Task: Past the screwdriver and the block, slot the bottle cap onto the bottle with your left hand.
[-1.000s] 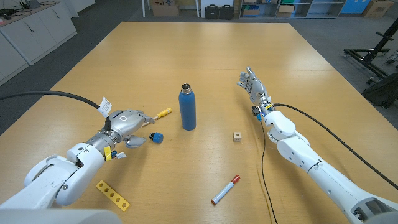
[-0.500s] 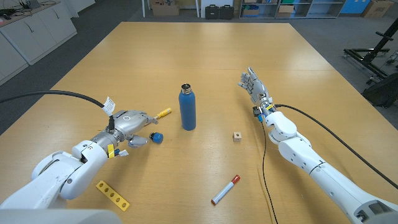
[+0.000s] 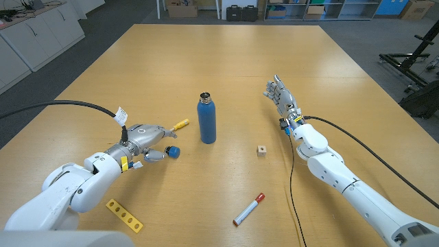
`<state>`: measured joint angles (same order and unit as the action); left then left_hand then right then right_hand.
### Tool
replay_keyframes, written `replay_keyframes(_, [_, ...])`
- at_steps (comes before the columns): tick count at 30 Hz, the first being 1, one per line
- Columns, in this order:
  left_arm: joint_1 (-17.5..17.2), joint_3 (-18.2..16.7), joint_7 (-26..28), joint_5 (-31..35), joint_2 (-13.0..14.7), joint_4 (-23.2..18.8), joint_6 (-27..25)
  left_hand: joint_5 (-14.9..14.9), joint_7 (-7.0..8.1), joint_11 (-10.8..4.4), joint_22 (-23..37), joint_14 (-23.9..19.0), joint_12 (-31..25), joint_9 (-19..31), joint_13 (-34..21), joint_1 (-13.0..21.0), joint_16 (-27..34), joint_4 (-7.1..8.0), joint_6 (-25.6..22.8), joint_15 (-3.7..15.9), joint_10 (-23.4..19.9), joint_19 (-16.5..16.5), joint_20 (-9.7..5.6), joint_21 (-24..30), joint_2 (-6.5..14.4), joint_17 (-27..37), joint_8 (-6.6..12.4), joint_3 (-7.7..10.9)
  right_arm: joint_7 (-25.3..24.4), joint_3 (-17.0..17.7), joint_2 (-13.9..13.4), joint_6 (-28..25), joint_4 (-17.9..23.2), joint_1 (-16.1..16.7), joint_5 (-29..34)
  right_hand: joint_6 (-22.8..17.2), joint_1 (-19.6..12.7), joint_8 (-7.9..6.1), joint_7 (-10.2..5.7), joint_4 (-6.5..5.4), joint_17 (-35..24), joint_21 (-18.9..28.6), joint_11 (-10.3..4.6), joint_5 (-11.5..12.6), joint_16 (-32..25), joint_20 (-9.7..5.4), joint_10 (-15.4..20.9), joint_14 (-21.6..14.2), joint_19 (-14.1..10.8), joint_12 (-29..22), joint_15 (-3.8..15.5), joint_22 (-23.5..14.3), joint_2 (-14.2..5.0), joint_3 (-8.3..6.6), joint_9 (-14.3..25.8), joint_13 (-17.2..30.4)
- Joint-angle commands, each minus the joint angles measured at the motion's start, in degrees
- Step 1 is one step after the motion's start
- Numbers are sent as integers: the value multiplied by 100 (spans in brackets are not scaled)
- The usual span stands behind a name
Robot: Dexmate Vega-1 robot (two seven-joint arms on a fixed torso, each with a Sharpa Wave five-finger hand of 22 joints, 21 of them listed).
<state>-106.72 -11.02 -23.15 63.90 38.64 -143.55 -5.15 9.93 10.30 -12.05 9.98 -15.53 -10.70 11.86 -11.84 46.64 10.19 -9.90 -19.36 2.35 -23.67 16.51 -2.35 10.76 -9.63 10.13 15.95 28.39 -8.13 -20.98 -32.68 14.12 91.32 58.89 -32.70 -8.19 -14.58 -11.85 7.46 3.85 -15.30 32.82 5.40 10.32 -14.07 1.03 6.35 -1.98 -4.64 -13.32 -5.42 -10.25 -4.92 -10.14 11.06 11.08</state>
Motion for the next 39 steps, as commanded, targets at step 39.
replay_keyframes(39, [218,786,1119,-188,706,705,-502,28,61,-27,-11,225,-112,12,-14,88,134,26,15,845,102,-1092,547,47,124,5,83,-214,-81,-23,51,-3,17,84,-7,-23,15,8,34,33,-13,-46,-6,-4,29,44,59,-43,-48,27,-39,-26,-57,15,17,11])
